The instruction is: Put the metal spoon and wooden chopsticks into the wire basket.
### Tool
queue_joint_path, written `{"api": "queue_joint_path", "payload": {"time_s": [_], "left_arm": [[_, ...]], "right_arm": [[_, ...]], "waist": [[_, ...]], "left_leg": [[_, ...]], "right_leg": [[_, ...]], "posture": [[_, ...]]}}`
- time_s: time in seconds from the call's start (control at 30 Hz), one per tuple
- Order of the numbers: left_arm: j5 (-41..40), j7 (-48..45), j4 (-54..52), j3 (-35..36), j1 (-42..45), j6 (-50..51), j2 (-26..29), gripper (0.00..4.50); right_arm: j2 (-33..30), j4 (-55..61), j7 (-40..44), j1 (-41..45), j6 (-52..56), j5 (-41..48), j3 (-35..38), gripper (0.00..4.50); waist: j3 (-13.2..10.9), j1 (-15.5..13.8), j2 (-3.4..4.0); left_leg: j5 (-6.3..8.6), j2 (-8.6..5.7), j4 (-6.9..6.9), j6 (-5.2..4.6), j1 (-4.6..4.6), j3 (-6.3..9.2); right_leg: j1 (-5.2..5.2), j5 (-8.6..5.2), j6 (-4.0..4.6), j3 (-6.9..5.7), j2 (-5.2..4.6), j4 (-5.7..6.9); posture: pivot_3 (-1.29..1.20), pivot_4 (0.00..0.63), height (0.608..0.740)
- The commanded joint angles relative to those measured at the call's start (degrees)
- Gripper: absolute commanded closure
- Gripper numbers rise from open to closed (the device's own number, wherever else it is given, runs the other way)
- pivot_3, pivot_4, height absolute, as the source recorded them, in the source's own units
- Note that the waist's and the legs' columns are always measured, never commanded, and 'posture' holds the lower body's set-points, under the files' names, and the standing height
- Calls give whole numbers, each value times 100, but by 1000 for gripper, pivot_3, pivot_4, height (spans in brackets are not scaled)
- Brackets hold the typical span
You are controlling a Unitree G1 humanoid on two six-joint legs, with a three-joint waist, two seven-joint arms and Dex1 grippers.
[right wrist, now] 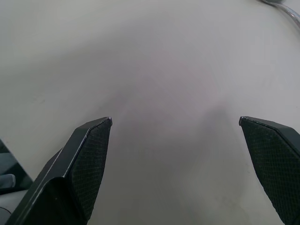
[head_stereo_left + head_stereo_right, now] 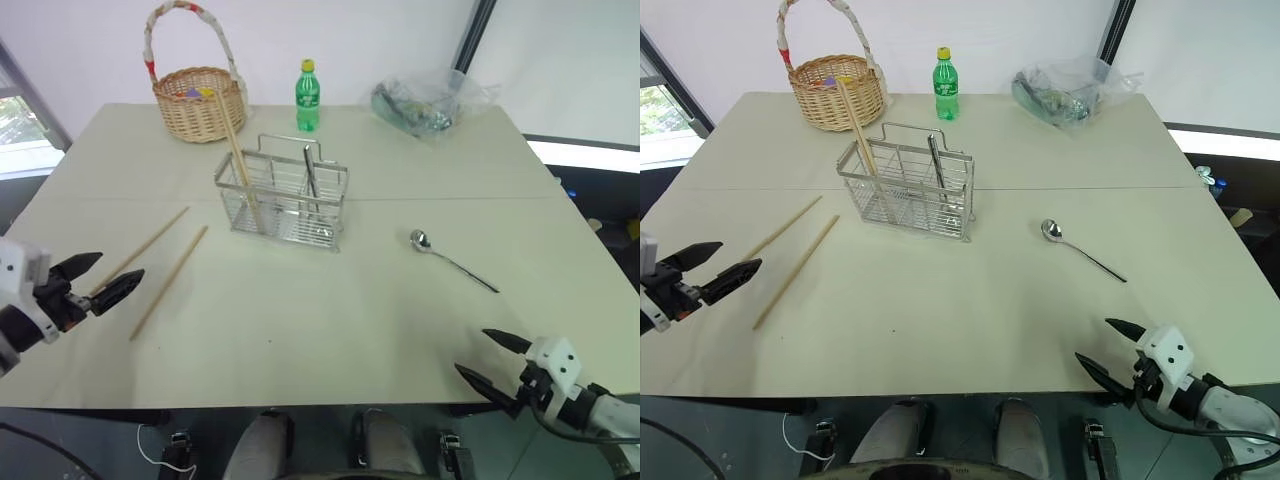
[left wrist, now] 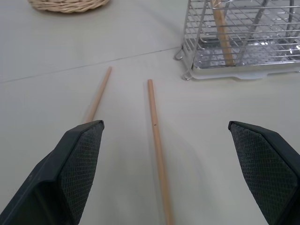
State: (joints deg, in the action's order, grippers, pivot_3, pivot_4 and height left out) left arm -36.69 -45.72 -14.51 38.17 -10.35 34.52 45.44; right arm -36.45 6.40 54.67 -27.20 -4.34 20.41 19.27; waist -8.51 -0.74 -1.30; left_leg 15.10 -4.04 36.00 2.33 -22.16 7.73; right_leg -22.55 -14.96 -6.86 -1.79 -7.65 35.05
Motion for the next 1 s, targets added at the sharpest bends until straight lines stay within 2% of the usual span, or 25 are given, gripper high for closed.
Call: {"api": "queue_joint_path", "payload": {"time_s": [0.03,0.1,0.23,0.5,0.67,0.8,0.9,1.0], "left_arm": [[38,-1,-5,6,73,-60,102,0],[9,13,-3,1,95,-51,88,0],[-39,58,-18,20,127,-10,56,0],[-40,87,-128,32,69,-21,39,0],[-384,113,-989,-191,107,358,155,0],[-930,91,-1660,-293,237,758,249,0],[-1113,-92,-2041,-588,334,871,477,0],[-1366,-106,-2206,-817,639,1007,664,0]], "right_arm": [[-18,-237,98,46,-310,26,148,18],[-29,-380,137,79,-421,22,149,18],[-80,45,-37,108,-160,44,102,18],[-290,-156,33,392,-154,13,152,18],[-828,-321,417,941,-106,25,73,18],[-1430,-541,646,1843,176,-141,-189,18],[-1785,-945,648,3183,765,-590,-844,18],[-1854,-1550,1064,4474,981,-875,-1488,18]], "waist": [[0,-1,0],[1,-2,0],[1,-7,0],[0,-2,0],[-1,-2,1],[-2,4,2],[-2,42,-1],[-9,27,8]], "left_leg": [[0,0,0,0,8,0],[-1,-1,0,-2,12,0],[-1,-1,2,-2,13,1],[-1,-1,3,-1,20,0],[-1,-3,12,-2,18,-1],[-2,-3,16,-3,21,-3],[-10,1,12,-17,36,-15],[-12,1,5,-20,43,-20]], "right_leg": [[-2,4,7,0,0,0],[-10,12,20,-1,0,1],[-8,12,19,-1,0,2],[-1,12,19,0,1,3],[0,12,19,0,0,3],[5,13,19,0,0,3],[8,15,23,-6,0,6],[9,17,27,-5,-1,5]], "posture": [[0,150,674],[0,150,674],[0,150,674],[0,150,674],[0,150,674],[0,150,674],[0,150,674],[0,150,674]]}}
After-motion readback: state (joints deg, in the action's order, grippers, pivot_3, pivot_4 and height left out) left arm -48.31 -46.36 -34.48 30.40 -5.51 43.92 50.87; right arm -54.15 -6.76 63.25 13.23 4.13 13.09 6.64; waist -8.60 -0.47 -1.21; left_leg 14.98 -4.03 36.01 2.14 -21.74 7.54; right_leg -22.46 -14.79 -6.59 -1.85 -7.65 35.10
